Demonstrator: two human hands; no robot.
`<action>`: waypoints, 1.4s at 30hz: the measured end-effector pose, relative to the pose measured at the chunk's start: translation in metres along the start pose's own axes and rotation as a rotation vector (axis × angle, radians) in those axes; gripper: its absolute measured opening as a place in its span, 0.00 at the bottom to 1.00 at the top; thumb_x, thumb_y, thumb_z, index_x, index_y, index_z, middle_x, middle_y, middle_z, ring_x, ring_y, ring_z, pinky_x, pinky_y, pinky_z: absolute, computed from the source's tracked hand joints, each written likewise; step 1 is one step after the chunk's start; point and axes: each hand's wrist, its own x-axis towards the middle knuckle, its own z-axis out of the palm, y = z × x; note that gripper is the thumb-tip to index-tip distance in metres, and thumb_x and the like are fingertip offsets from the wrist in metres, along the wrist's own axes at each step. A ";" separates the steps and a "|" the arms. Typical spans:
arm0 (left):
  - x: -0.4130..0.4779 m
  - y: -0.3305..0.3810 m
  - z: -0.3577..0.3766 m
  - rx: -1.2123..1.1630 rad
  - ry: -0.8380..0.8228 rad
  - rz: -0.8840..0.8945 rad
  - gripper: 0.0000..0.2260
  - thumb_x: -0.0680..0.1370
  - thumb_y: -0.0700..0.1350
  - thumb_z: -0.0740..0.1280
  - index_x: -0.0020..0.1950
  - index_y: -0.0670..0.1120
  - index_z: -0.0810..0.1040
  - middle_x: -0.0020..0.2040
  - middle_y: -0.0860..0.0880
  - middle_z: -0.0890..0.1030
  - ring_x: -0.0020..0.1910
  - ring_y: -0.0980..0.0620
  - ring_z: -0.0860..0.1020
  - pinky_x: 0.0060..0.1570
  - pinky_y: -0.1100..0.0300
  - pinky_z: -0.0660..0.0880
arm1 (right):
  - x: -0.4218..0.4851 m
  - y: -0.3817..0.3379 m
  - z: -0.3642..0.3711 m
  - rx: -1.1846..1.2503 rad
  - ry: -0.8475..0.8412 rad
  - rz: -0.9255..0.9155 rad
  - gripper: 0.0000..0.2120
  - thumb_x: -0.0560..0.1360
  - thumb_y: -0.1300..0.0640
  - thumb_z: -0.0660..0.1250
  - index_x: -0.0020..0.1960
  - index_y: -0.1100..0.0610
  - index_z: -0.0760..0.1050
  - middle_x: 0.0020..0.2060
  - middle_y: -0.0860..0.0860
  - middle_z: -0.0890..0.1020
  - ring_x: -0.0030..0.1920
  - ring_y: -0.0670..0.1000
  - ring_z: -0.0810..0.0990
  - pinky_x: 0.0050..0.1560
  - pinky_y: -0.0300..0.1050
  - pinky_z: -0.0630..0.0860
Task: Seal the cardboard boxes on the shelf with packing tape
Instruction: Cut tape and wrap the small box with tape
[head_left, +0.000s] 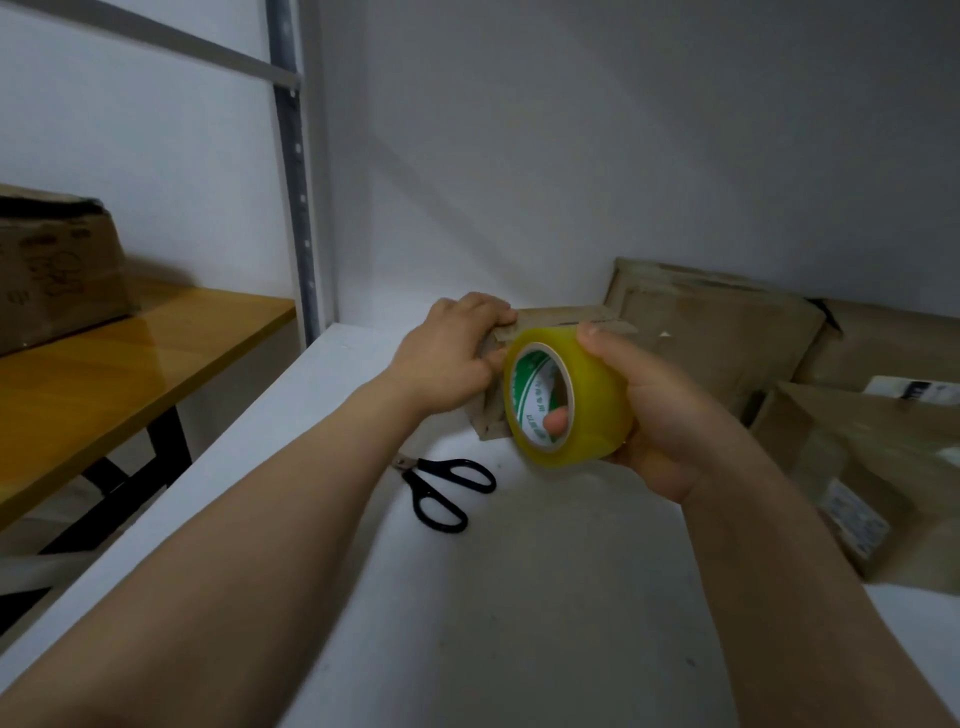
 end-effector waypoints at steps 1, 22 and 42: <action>0.003 -0.001 -0.004 0.018 -0.027 0.018 0.35 0.70 0.66 0.54 0.73 0.50 0.72 0.72 0.49 0.71 0.69 0.46 0.69 0.69 0.47 0.68 | 0.002 0.002 -0.001 0.004 -0.009 0.008 0.18 0.80 0.42 0.63 0.61 0.52 0.80 0.45 0.54 0.87 0.34 0.49 0.85 0.34 0.43 0.82; 0.014 -0.015 -0.013 0.146 -0.199 0.088 0.24 0.85 0.52 0.57 0.80 0.47 0.61 0.80 0.46 0.62 0.79 0.43 0.58 0.78 0.50 0.55 | -0.007 0.071 0.087 -1.553 -0.093 -0.544 0.08 0.83 0.58 0.60 0.60 0.59 0.70 0.54 0.57 0.79 0.52 0.56 0.79 0.41 0.43 0.66; 0.029 -0.019 -0.024 -0.234 -0.226 0.016 0.20 0.80 0.49 0.69 0.72 0.53 0.73 0.73 0.53 0.68 0.59 0.52 0.77 0.53 0.59 0.78 | 0.030 -0.050 -0.011 -0.806 -0.007 -0.447 0.21 0.70 0.59 0.79 0.59 0.47 0.79 0.43 0.46 0.80 0.46 0.49 0.83 0.55 0.51 0.80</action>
